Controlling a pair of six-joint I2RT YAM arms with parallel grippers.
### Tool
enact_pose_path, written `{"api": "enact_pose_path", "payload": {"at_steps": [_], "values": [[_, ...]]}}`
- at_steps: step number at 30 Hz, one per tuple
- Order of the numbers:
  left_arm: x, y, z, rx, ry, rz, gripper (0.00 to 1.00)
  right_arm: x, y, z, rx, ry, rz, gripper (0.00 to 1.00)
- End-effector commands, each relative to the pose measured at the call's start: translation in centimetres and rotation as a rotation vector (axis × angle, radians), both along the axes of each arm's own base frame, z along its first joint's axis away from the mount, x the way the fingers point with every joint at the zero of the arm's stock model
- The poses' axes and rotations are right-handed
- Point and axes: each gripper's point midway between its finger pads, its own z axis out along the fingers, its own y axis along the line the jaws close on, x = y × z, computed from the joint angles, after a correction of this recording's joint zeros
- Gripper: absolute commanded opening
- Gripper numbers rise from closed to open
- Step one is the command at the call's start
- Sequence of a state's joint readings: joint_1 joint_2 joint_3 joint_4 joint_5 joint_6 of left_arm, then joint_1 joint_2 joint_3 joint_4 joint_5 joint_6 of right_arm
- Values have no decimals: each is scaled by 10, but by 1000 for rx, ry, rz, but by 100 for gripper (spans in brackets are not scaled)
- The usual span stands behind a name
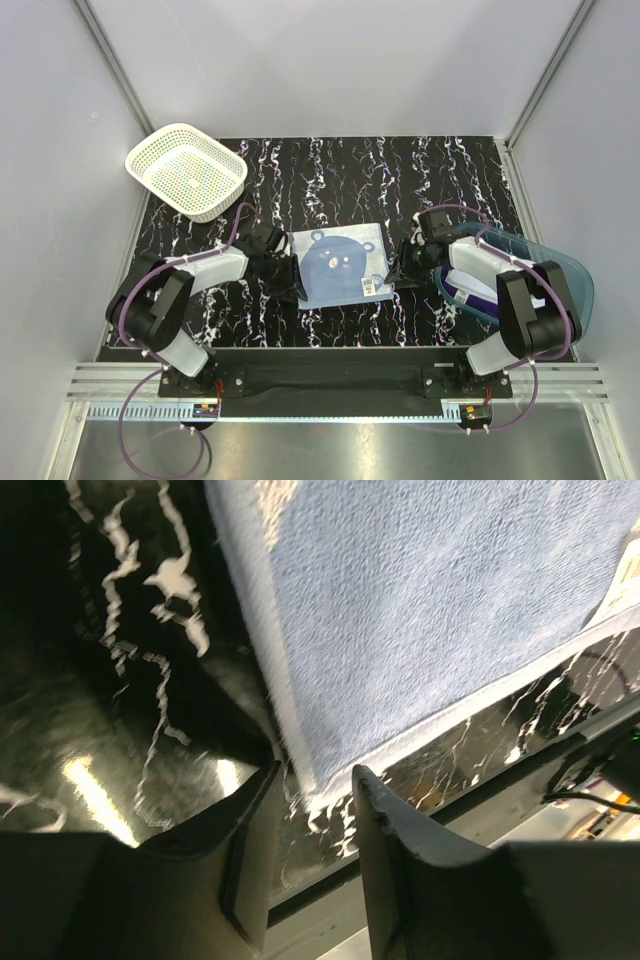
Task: Fold and stack the towels
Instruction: Fold the towel
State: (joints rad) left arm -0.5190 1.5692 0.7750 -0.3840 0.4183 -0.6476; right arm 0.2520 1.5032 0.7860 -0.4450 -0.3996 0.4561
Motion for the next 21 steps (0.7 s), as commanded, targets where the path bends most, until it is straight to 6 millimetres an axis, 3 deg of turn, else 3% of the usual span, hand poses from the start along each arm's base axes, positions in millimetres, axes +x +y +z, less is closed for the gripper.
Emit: {"api": "enact_pose_path", "payload": {"at_steps": [1,4,6,10,12,15,16,20,21], "values": [[-1,-17,2,-86,0,-11,37,-3,3,-12,-54,4,19,43],[-5,-20,8,-110,1,-8,36,-9,2,-22,-85,15,15,42],[-4,-16,13,-89,-3,-5,36,-14,1,-26,-97,26,19,33],[22,10,31,3,-73,26,38,-24,4,-25,-84,35,11,10],[49,33,47,26,-119,103,38,-35,7,-25,-81,40,13,9],[79,49,71,15,-204,135,41,-45,5,-24,-75,41,-26,20],[94,47,86,2,-259,123,42,-45,1,-23,-90,36,-57,35],[126,27,106,-81,-324,89,43,-27,-8,0,-152,-25,-103,49],[137,19,100,-111,-333,78,43,-9,-4,18,-147,-75,-107,50]]}}
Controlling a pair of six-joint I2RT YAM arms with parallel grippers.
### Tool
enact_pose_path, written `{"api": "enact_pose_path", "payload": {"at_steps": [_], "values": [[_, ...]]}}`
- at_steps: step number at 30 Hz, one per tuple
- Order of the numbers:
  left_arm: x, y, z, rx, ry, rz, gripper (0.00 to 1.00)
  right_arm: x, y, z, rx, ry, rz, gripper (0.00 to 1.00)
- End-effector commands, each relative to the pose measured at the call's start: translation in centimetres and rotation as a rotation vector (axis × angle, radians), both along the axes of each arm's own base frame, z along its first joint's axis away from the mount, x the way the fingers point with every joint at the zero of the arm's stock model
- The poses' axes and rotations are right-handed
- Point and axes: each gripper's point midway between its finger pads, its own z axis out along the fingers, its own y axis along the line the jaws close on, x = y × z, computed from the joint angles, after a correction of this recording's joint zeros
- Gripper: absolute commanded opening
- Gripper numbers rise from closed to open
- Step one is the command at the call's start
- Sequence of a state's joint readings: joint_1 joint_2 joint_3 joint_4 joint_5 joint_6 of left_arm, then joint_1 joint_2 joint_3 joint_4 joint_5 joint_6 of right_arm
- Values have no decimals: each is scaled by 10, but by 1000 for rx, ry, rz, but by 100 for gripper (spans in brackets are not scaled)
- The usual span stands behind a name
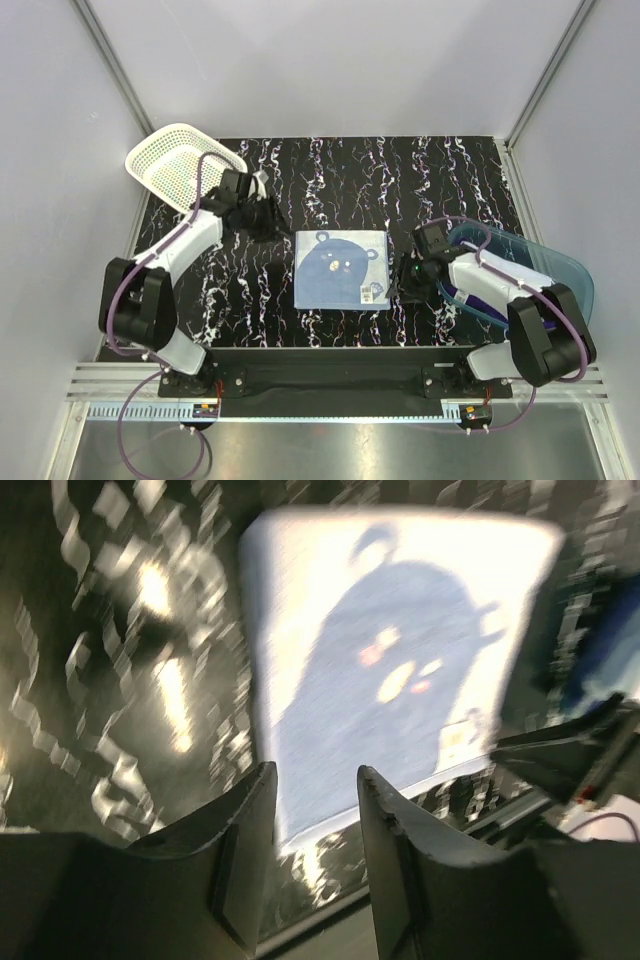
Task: Fold and stack the towels
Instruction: Fold the towel
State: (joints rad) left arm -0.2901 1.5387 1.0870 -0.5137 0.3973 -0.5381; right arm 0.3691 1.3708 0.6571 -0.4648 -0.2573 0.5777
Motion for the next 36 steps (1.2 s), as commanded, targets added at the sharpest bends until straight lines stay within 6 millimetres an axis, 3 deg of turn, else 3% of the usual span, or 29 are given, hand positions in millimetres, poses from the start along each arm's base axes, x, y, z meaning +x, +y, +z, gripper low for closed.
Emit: {"api": "enact_pose_path", "payload": {"at_steps": [1,2,3,5,6,7,8,9,10,12,18,19,22,25,29,31,34,36], "values": [[29,-26,10,-87,-78,-79,43,40,-8,37,-83,-122,-45,50],[34,-35,16,-137,-86,-107,42,50,-5,42,-90,-137,-33,47],[44,-42,18,-166,-113,-119,42,71,1,62,-77,-198,-22,39],[52,-51,3,-200,-71,-131,41,94,8,64,-82,-232,28,28],[60,-56,7,-220,-94,-141,40,113,16,78,-65,-276,46,22],[63,-59,-6,-228,-62,-142,40,122,19,78,-67,-285,78,19],[65,-61,-9,-233,-59,-146,40,130,21,64,-76,-252,99,17],[72,-64,-10,-244,-73,-149,40,146,28,71,-65,-283,116,15],[75,-66,-21,-248,-50,-148,40,153,28,54,-82,-253,140,15],[83,-70,-25,-253,-54,-150,40,173,34,55,-78,-282,170,13],[101,-58,-61,-138,-36,-96,39,217,19,25,-165,-313,152,13],[110,-51,-64,-82,-63,-81,39,221,14,21,-195,-323,159,14],[110,-42,-80,-9,-41,-85,38,226,13,9,-218,-317,190,15],[110,-40,-83,15,-32,-93,38,225,13,6,-218,-327,213,18],[109,-37,-58,37,-79,-146,39,225,22,37,-169,-385,282,30],[118,-34,-39,81,-157,-209,42,218,28,50,-120,-385,354,40],[123,-26,-35,159,-174,-282,44,215,28,62,-51,-388,415,46],[117,-25,-50,175,-114,-330,44,214,25,61,-15,-367,457,47]]}}
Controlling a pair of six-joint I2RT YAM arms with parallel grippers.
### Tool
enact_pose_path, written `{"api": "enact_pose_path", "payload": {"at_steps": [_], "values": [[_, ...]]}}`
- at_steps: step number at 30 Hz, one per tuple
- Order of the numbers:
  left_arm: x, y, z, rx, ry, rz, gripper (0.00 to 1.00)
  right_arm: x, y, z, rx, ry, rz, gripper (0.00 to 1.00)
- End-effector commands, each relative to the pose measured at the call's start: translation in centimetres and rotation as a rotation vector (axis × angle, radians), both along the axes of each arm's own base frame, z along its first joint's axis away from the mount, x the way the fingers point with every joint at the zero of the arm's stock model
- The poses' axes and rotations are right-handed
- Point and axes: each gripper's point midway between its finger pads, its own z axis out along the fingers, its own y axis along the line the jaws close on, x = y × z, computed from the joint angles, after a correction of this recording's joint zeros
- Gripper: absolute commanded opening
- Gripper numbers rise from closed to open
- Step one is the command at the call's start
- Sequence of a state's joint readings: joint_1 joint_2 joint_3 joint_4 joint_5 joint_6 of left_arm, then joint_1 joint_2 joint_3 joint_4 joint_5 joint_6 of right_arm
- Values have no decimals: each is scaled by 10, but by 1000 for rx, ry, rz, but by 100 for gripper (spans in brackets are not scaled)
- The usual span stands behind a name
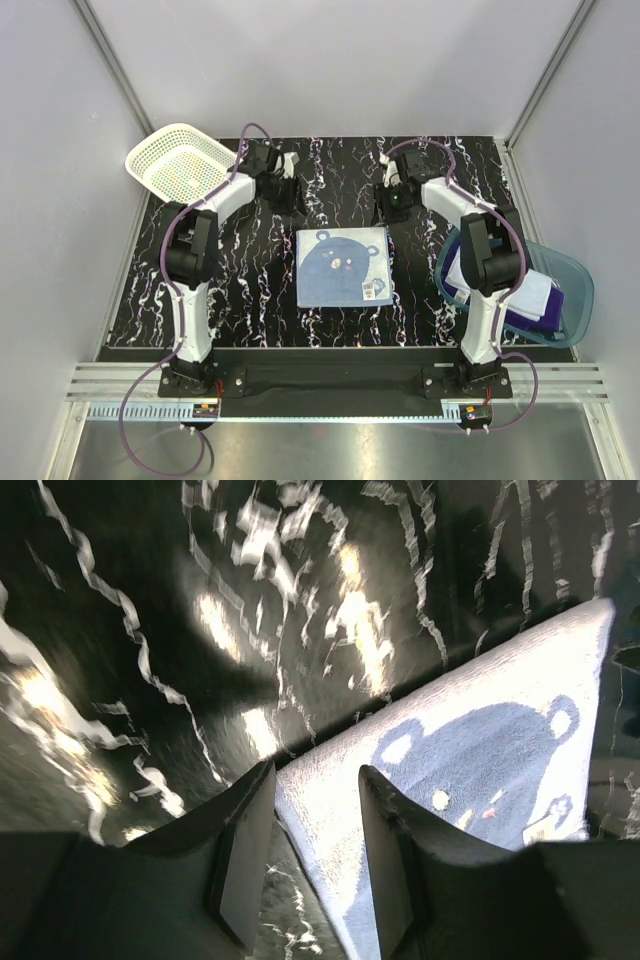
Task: Fold and stack the towels
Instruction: Fold the towel
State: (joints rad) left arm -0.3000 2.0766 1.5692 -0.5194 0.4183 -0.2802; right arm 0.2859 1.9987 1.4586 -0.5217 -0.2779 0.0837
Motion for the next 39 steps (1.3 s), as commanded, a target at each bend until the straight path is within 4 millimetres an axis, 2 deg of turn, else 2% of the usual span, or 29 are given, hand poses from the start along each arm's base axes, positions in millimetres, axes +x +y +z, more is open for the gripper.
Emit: {"api": "enact_pose_path", "payload": {"at_steps": [1,6,11,13,17,24,29,31,34,39], "values": [[6,6,6,79,-52,-137,44,7,-1,36,85,-48,129,48],[-3,5,-12,77,-11,-216,44,11,-16,20,74,3,162,49],[-4,2,-21,70,12,-247,45,10,-12,6,128,51,257,49],[-4,5,-32,91,19,-269,45,7,-9,4,151,65,294,48],[-8,6,-42,102,62,-302,44,13,-6,-7,164,79,330,46],[-10,10,-43,123,54,-345,42,6,-9,-22,184,138,359,40],[-17,5,-40,90,46,-389,39,4,-14,-27,183,153,359,35],[-17,7,-42,98,48,-392,37,5,-17,-27,185,156,353,35],[-19,4,-45,89,58,-405,34,6,-20,-28,195,158,347,41],[-27,4,-45,89,78,-431,37,5,-20,-31,206,176,350,39]]}}
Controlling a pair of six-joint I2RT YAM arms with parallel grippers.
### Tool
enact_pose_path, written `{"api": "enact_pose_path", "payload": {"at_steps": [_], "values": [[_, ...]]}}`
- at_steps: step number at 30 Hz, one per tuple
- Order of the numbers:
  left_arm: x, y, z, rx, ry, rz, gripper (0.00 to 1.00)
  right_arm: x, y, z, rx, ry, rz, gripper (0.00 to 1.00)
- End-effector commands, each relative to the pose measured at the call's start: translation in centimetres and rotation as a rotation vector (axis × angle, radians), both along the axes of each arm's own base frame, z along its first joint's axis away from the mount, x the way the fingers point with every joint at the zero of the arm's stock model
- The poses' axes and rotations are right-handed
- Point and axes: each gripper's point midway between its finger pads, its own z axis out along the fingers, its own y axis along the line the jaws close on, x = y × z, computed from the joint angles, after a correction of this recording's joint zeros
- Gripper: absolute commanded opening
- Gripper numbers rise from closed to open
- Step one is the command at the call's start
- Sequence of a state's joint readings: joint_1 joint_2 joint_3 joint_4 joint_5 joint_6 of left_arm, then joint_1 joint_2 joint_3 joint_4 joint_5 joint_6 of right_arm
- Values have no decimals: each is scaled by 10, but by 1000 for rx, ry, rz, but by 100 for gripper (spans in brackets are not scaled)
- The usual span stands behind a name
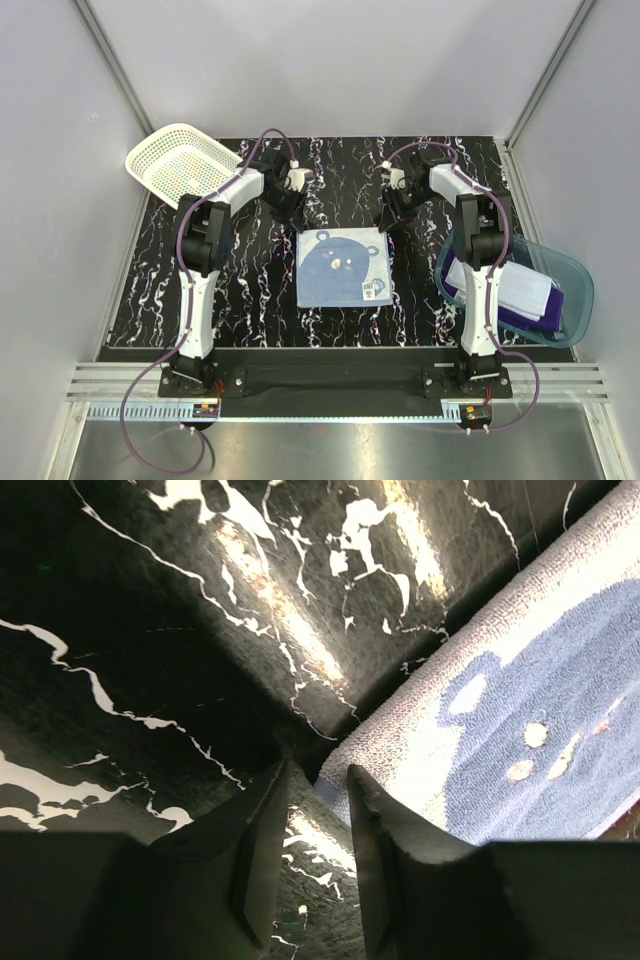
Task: Fold and stack the towels
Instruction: Fold the towel
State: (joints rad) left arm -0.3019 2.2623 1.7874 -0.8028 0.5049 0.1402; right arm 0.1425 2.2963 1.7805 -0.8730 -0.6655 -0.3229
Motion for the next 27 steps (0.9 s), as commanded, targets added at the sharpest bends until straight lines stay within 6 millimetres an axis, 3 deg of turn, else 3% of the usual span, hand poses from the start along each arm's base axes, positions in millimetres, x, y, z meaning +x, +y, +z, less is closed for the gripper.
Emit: {"api": "enact_pose_path", "payload": {"at_steps": [1,7,11,14,22,27], "values": [[-12,-1,-9,9,41,-50,37,5,-2,-2,11,-9,19,38],[-16,3,-11,32,51,-69,39,8,-1,-4,30,-7,18,21],[-17,6,-13,52,56,-66,40,8,0,-6,38,7,17,19],[-7,10,-9,54,31,-33,42,8,1,-5,45,9,17,19],[6,7,36,2,-60,-9,43,8,2,-1,55,5,16,18],[-7,2,54,4,-92,-42,40,7,2,-2,57,11,11,18]]}}
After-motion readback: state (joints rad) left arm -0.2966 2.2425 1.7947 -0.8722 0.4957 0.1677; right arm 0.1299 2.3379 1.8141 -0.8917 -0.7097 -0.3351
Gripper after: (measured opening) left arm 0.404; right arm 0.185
